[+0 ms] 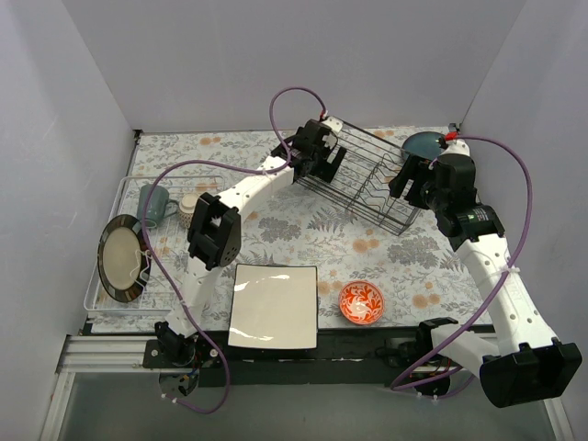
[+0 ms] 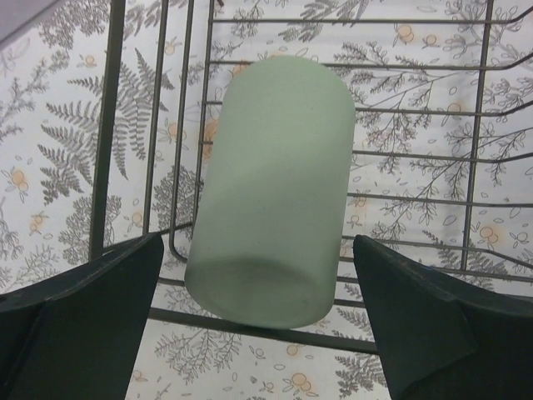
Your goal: Load the mixed dishes into the dish rack
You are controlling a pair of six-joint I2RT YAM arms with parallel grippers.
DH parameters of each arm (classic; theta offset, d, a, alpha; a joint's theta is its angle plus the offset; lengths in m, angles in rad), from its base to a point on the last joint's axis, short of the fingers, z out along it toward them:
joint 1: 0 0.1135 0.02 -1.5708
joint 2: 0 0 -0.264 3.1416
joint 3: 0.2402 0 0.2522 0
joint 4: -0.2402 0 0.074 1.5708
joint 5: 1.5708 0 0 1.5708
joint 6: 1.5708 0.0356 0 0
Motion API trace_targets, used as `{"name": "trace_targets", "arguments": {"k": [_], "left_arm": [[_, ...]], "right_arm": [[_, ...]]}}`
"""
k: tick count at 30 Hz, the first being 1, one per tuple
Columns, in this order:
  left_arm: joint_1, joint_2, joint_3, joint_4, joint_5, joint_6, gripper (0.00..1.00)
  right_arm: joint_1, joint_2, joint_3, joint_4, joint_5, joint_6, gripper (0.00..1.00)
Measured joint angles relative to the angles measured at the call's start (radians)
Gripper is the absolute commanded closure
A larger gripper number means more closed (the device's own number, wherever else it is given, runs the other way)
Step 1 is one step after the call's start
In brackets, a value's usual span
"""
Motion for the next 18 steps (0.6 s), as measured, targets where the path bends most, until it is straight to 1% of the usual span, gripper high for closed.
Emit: {"name": "trace_targets", "arguments": {"k": [4,7,8,11,12,14,18], "left_arm": [[0.000,-0.031,-0.064,0.000,0.002,-0.040,0.06],[0.000,-0.054,-0.110,0.000,0.002,-0.066,0.16],[0.000,-0.060,-0.122,0.008,0.002,-0.072,0.21],[0.000,-0.081,-0.149,0.025,0.001,-0.095,0.31],[0.000,-0.088,-0.155,0.027,0.001,-0.100,0.37],[0.000,-0.105,-0.172,0.034,0.001,-0.111,0.44],[0.000,-0.133,-0.187,0.053,-0.001,-0.123,0.64]], "right_arm": [[0.000,-0.001,0.000,0.001,0.000,0.001,0.17],[0.000,-0.001,0.000,0.001,0.000,0.001,0.17],[0.000,-0.001,0.000,0.001,0.000,0.001,0.18],[0.000,-0.001,0.000,0.001,0.000,0.001,0.18],[0.000,-0.001,0.000,0.001,0.000,0.001,0.18],[0.000,-0.001,-0.001,0.001,0.000,0.001,0.18],[0.000,-0.001,-0.001,0.001,-0.001,0.001,0.19]]}}
